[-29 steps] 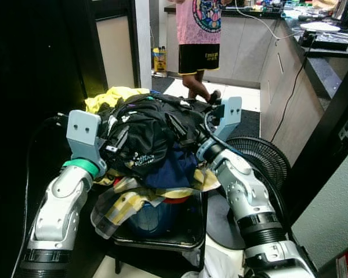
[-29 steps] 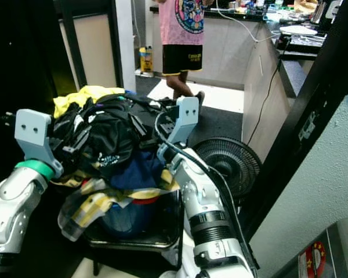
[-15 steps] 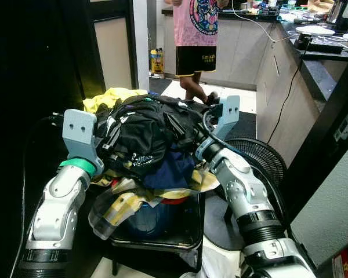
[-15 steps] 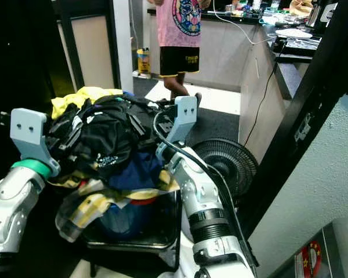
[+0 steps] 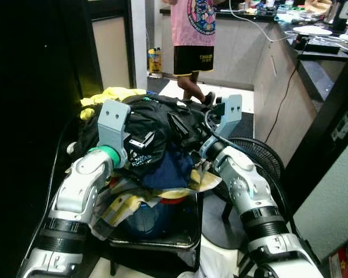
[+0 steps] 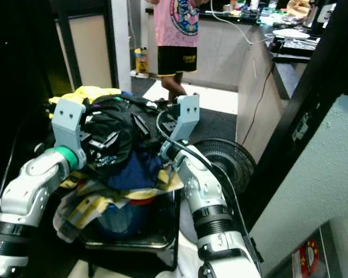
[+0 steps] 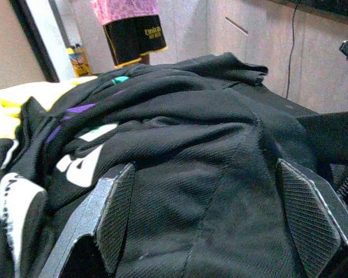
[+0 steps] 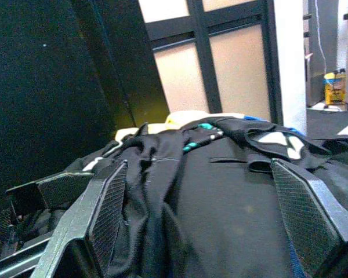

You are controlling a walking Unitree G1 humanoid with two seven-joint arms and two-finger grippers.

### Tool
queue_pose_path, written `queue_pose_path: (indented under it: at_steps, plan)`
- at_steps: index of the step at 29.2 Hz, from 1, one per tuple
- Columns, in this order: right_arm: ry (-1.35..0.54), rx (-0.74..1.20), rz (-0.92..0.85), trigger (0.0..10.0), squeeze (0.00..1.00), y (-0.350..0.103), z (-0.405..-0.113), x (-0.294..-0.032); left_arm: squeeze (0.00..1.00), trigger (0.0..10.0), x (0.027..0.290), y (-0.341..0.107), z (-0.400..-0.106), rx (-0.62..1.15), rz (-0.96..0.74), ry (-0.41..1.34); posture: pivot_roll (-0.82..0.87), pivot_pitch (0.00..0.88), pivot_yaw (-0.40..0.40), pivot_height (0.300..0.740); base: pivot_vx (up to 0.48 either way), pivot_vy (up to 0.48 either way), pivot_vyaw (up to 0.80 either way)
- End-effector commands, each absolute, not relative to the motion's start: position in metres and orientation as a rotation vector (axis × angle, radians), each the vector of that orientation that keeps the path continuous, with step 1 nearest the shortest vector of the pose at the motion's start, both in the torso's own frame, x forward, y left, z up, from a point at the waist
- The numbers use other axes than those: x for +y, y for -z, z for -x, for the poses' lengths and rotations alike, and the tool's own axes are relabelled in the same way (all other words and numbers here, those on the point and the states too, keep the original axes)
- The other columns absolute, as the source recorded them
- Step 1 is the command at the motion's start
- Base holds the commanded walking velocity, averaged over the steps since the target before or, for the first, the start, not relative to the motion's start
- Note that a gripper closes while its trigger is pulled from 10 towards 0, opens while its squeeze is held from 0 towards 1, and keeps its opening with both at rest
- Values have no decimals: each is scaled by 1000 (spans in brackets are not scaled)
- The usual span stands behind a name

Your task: Clothes washing

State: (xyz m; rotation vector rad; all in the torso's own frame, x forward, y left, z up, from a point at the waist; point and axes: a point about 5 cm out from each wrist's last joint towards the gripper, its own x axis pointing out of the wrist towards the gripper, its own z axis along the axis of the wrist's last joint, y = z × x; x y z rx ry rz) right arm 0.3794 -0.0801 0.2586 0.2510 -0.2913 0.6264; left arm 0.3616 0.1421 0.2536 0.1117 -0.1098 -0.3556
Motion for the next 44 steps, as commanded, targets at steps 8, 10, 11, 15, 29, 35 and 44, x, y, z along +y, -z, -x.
queue_pose_path:
  at_steps: [8, 10, 11, 15, 29, 35, 44]
  plan:
    - [-623, -307, -242, 10000, 0, -263, -381, -82, 0, 10000, 136, -233, -357, 37, -116, 435, 17, 37, 27, 740, 0, 0, 0]
    - [-624, -307, -242, 10000, 0, -263, -381, -82, 0, 10000, 136, -232, -357, 40, -116, 437, 17, 37, 27, 740, 0, 0, 0]
    - [-626, -306, -242, 10000, 0, -263, -381, -82, 0, 10000, 138, -233, -357, 24, -129, 423, 17, 37, 27, 740, 0, 0, 0]
    - [-626, -330, -255, 10000, 0, -267, -381, -82, 0, 10000, 146, -255, -359, -166, -149, 316, 20, 38, 21, 740, 0, 0, 0]
    - [-795, -367, -308, 10000, 0, -267, -362, -68, 0, 10000, 187, -263, -343, -318, -257, 127, 17, 38, 19, 740, 0, 0, 0]
    - [-894, -346, -324, 10000, 0, -262, -353, -61, 0, 10000, 199, -256, -337, -314, -258, 102, 18, 39, 17, 740, 0, 0, 0]
    - [-692, -174, -248, 10000, 0, -236, -371, -52, 0, 10000, 214, -257, -331, -301, -223, 77, 26, 39, -5, 740, 0, 0, 0]
